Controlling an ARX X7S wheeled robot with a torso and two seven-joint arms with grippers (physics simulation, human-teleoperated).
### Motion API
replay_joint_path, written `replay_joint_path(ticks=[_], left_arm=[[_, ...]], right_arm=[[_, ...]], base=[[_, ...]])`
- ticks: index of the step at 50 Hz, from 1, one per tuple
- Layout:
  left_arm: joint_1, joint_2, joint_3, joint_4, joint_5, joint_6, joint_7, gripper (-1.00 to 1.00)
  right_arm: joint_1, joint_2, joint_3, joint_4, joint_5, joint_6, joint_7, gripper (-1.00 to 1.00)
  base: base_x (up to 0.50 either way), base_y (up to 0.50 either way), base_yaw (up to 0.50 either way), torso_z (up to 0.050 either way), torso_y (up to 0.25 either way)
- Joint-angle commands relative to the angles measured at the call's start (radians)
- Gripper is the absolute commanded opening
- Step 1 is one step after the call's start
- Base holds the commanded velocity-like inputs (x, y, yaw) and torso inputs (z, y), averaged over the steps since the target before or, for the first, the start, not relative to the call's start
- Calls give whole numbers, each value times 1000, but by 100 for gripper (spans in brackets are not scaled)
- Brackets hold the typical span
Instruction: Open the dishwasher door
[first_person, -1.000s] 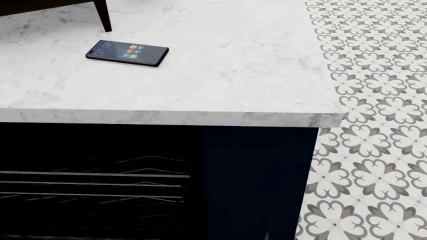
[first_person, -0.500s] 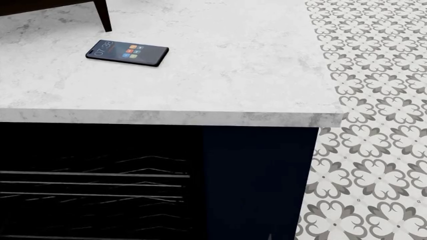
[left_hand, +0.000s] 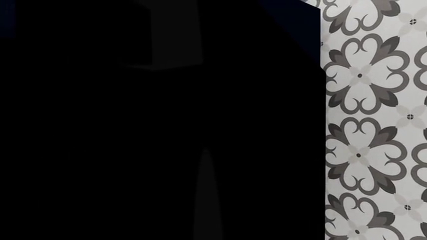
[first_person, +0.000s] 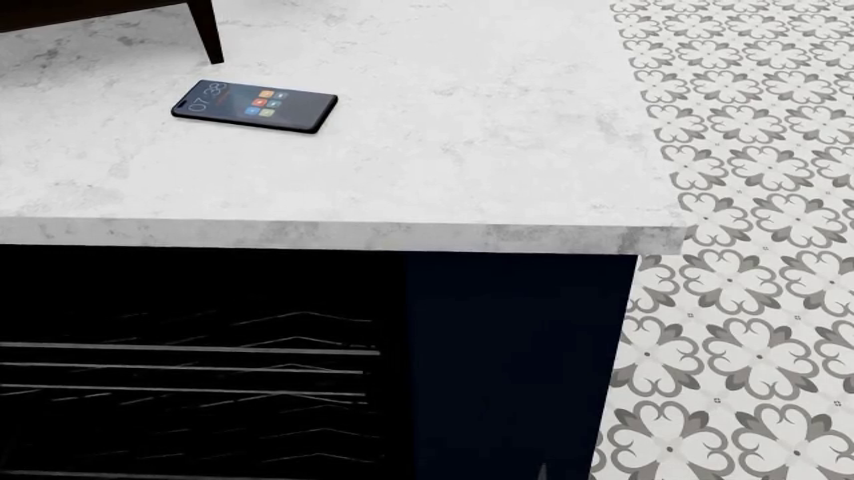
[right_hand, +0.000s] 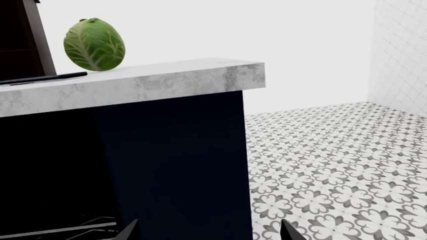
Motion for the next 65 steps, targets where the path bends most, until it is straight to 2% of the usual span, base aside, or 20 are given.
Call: replay_joint_path(ticks=[1,17,30,35,65], left_arm=[[120,45,117,-73,-339,46,-15,-100],[162,59,115,-116,-414,106,-23,-100],[203,23,78,-44,-489,104,-34,-100],[224,35,52,-45,-547,107,-47,-100],[342,41,115,-24,-599,143,-64,-100]], right_arm=[[8,2,-4,3,1,2,2,100],[17,1,-13,20,3,-2,3,100],[16,1,-17,35,4,-14,5,100],[18,-1,-20,39,4,-15,6,100],[17,1,-33,60,5,-32,10,100]], base=[[0,0,-5,-10,-11],[4,-4,-6,-3,-6],[4,-2,-5,-3,-6],[3,-1,-2,-2,-6],[2,-2,-4,-3,-5]])
